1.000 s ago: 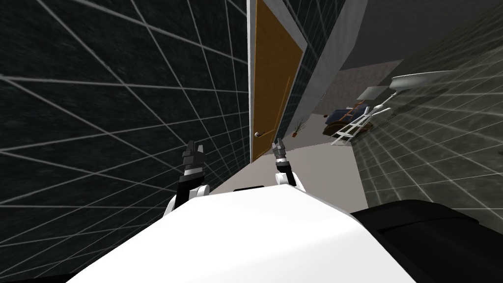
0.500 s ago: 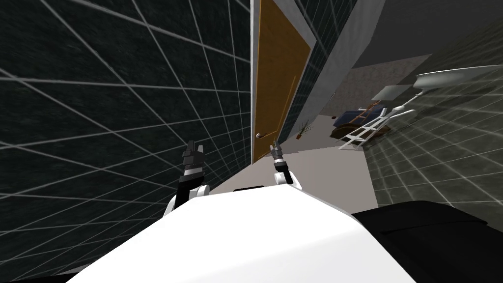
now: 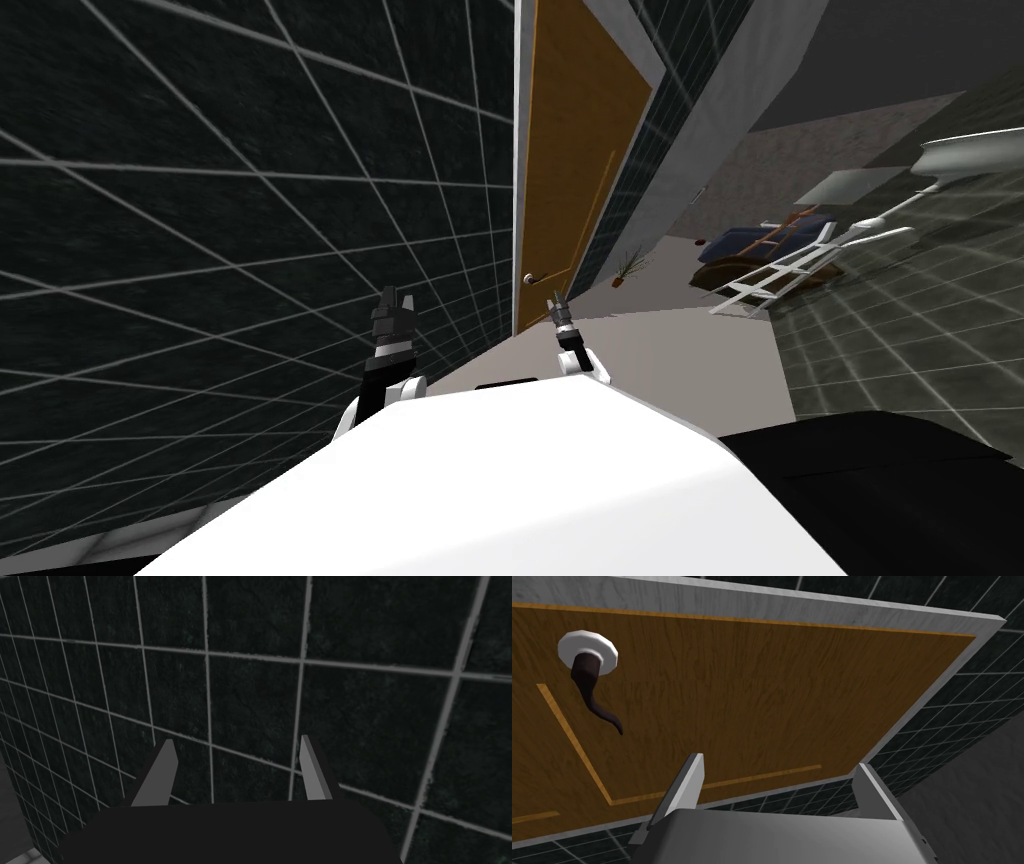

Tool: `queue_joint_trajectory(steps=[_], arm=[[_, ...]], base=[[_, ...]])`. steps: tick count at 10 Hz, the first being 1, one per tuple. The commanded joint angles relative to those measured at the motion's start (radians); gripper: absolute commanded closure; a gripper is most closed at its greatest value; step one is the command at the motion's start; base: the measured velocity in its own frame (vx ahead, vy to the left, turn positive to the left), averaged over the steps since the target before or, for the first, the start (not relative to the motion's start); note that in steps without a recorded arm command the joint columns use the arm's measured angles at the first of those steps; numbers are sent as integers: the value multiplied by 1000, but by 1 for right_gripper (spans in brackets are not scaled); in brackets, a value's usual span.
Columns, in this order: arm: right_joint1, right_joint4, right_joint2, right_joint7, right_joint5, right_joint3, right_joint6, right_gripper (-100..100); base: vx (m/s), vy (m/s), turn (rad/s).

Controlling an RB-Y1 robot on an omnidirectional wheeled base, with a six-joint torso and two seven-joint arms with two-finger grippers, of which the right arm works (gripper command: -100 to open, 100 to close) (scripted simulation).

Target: Pull the door open

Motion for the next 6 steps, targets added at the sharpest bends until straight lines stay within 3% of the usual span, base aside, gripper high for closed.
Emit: queue_joint_trajectory(steps=[1, 6], arm=[[-19, 50, -12, -5, -2, 5, -9, -100], [-71, 182, -48, -22, -9, 15, -40, -100]], base=[[63, -73, 101], [38, -73, 111]])
